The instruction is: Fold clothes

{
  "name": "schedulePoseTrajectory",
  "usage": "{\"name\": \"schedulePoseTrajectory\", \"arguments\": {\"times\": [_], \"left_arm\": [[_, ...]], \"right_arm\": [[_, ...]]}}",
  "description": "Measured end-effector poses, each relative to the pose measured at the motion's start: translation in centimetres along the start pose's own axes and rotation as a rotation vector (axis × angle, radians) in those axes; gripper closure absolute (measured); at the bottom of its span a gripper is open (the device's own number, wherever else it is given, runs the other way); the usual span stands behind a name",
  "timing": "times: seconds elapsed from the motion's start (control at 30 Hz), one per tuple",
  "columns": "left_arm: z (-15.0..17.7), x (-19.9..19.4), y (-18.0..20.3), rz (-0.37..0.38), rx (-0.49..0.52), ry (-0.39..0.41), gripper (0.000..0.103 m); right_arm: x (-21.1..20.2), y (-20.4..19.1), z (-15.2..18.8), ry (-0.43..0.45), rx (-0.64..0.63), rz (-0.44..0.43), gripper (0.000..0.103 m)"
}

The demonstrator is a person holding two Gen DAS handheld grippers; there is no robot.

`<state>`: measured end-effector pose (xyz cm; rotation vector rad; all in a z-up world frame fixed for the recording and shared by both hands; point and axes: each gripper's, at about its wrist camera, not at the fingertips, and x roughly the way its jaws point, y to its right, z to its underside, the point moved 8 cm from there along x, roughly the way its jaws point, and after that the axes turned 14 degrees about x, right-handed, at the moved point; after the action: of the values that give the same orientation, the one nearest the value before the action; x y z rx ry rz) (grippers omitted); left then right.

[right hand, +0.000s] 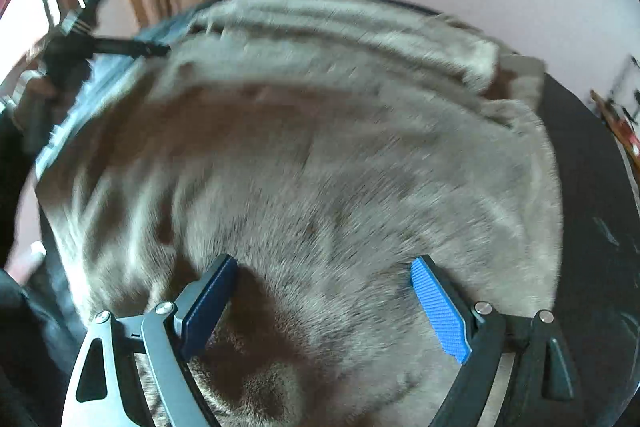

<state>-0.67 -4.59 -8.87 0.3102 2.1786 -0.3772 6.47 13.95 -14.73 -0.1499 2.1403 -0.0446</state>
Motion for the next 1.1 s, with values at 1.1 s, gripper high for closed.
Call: {"name": "schedulePoseTrajectory", "arguments": {"times": [1.1], "left_arm": [[15.7, -11.0, 7.9, 0.102, 0.233, -0.055, 0.043]], "right_arm": [[-1.0, 0.0, 0.6, 0.04, 0.01, -0.064, 0.006]]}}
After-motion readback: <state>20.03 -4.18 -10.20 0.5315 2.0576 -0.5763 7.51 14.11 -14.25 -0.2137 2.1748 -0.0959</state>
